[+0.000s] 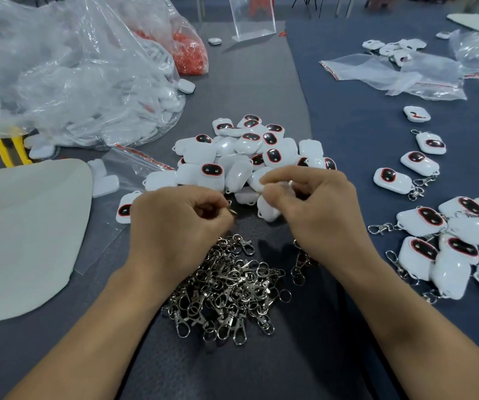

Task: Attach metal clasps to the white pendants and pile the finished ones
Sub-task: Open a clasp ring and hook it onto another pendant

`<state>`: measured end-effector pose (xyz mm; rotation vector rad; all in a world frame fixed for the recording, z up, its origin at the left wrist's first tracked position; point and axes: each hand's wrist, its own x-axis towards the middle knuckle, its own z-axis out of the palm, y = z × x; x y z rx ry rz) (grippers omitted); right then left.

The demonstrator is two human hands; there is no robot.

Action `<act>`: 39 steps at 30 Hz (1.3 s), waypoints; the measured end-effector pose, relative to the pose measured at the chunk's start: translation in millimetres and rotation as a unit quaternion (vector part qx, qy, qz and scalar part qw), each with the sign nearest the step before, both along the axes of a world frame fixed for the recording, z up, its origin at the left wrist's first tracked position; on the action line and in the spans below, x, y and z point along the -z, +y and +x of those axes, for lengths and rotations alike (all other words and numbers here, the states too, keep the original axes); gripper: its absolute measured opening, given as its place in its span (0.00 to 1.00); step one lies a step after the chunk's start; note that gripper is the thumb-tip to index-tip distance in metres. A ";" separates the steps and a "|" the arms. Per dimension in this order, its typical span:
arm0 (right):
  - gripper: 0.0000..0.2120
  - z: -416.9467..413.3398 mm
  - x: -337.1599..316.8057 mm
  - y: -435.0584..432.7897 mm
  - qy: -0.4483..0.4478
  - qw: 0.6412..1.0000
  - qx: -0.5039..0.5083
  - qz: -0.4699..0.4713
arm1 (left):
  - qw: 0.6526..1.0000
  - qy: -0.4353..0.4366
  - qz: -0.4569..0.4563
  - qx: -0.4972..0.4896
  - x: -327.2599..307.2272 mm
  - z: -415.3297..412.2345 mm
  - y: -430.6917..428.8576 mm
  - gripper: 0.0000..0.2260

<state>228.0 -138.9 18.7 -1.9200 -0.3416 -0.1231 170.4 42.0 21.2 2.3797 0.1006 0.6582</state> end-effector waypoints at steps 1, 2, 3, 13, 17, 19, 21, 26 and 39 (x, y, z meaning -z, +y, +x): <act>0.05 2.4 1.2 0.2 0.030 0.999 0.011 0.002 | 0.996 -0.002 0.092 -0.018 -0.3 -0.1 0.6 0.03; 0.07 4.3 1.9 -0.2 0.058 0.998 0.008 -0.002 | 0.987 0.002 0.157 -0.018 0.2 0.5 0.4 0.04; 0.08 5.7 2.4 -0.5 0.079 0.997 -0.008 -0.006 | 0.980 0.009 0.200 -0.006 1.5 1.8 -1.1 0.04; 0.13 7.4 -2.1 -3.5 0.099 0.991 -0.076 -0.053 | 0.987 0.112 0.070 0.097 4.2 7.0 -4.7 0.10; 0.13 5.6 0.0 -0.5 0.061 0.991 -0.068 -0.103 | 0.987 0.125 0.036 0.095 4.7 7.5 -3.0 0.10; 0.13 5.3 0.5 0.7 0.061 0.991 -0.071 -0.098 | 0.986 0.129 0.042 0.092 5.6 7.3 -2.8 0.10; 0.14 4.7 -0.7 1.9 0.059 0.991 -0.074 -0.095 | 0.987 0.127 0.044 0.086 6.0 6.9 -3.3 0.10; 0.16 4.1 -6.0 3.9 0.067 0.990 -0.085 -0.095 | 0.989 0.129 0.025 0.069 8.8 8.4 -3.7 0.10; 0.10 -3.0 -5.4 4.2 0.136 0.987 -0.078 -0.039 | 0.990 0.134 0.005 0.046 13.3 7.4 -5.7 0.07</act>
